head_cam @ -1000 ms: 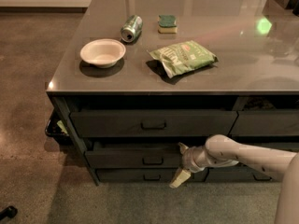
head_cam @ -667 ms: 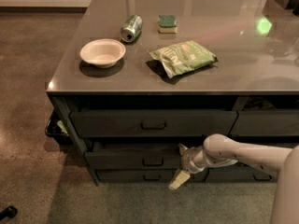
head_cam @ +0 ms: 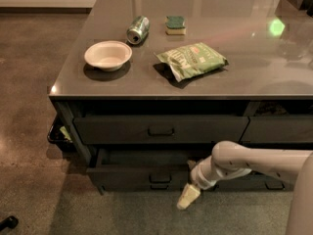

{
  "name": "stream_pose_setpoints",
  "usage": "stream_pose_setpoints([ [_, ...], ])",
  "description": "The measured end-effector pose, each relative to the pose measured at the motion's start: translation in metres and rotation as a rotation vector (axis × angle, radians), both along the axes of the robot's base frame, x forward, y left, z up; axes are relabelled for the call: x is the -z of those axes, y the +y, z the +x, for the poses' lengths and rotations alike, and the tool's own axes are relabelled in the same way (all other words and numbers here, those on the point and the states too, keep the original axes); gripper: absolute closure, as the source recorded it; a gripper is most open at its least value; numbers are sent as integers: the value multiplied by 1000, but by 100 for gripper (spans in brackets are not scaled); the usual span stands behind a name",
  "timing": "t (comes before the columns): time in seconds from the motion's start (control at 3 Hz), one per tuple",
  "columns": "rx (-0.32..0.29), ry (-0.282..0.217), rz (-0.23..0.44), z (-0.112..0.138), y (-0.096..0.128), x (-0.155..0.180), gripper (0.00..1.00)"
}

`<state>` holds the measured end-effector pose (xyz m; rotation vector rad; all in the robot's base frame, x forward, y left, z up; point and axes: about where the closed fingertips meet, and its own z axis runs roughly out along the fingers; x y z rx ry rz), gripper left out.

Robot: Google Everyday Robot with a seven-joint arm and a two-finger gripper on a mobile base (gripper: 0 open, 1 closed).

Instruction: Open middle drawer

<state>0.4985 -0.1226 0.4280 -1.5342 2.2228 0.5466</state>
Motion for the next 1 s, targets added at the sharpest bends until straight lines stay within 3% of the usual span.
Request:
stream_pose_setpoints([
  [0.33, 4, 76, -1, -33, 6, -3, 0],
  [0.67, 4, 76, -1, -33, 6, -3, 0],
  [1.0, -6, 141, 0, -55, 8, -2, 0],
])
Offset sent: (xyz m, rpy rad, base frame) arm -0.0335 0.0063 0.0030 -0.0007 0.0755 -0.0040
